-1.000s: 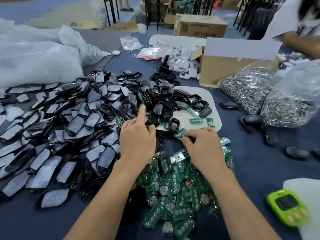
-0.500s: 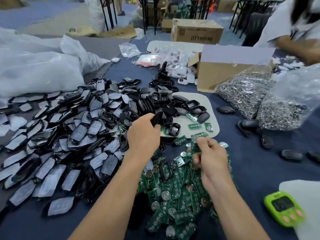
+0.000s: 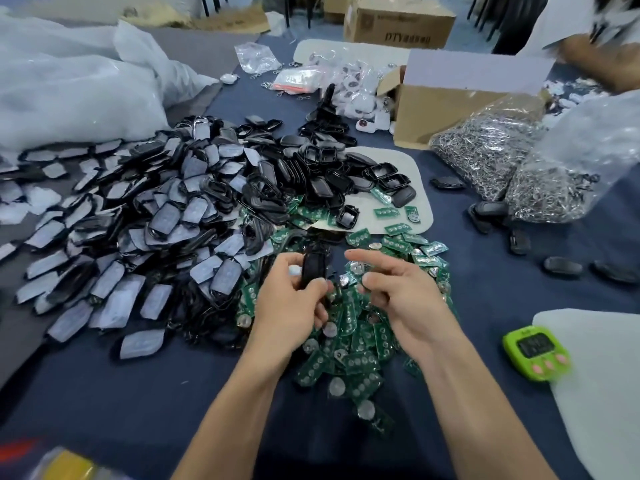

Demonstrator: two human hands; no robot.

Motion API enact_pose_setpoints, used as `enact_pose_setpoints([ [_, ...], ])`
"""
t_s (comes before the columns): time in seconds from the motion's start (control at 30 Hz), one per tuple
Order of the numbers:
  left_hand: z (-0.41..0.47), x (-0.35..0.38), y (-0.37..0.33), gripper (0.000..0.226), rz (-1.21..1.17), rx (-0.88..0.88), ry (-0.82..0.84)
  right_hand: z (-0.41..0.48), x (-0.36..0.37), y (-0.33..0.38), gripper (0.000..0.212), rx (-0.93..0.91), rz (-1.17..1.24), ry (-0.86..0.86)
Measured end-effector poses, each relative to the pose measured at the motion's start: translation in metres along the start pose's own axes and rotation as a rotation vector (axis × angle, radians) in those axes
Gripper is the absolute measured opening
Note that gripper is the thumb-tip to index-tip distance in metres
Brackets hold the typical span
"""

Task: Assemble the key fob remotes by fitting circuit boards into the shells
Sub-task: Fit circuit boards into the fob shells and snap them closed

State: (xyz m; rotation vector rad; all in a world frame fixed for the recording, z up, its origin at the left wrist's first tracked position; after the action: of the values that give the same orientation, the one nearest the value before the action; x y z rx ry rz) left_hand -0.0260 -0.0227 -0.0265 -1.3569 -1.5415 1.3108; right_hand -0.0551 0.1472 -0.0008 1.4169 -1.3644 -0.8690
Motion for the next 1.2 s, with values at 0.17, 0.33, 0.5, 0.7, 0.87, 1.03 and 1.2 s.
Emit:
enact_pose_setpoints([
  [0.17,-0.004,0.002,0.003,0.022,0.009,-0.077,-0.055,-0.002,0.004,-0.001,0.029,-0.005,0.058,-0.111],
  [0.33,-0.008,0.005,-0.004,0.014,-0.139,-0.087,-0.06,-0.003,-0.001,0.003,0.028,-0.082,-0.019,-0.214],
  [0.5,-0.009,0.006,-0.007,0.014,-0.114,-0.076,-0.156,-0.002,-0.005,0.008,0.021,-0.139,0.038,-0.243],
  [0.7,-0.005,0.013,-0.003,0.03,-0.032,-0.009,-0.175,-0.005,-0.012,0.012,0.014,-0.189,0.061,-0.271],
  [0.87,-0.002,0.017,-0.004,0.026,-0.01,-0.022,-0.156,-0.005,-0.017,0.017,0.015,-0.222,-0.003,-0.208],
  [1.03,-0.007,0.019,-0.017,0.044,-0.03,0.002,-0.065,-0.008,-0.014,0.016,0.016,-0.25,-0.094,-0.235],
  [1.2,-0.012,0.015,-0.023,0.038,-0.098,-0.004,-0.03,-0.01,-0.013,0.015,0.024,-0.262,-0.166,-0.203],
])
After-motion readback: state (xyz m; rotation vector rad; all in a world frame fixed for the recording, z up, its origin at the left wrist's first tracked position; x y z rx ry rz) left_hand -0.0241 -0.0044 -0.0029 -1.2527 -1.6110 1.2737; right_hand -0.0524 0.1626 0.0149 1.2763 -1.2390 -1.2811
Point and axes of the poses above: each hand's wrist, its own z-axis towards the middle knuckle, its own x-axis out of the palm, y = z × x, the point moved 1 cm from there along z, towards the middle knuckle, and after that the axes turned 1 degree about -x, right-handed, at the moved point
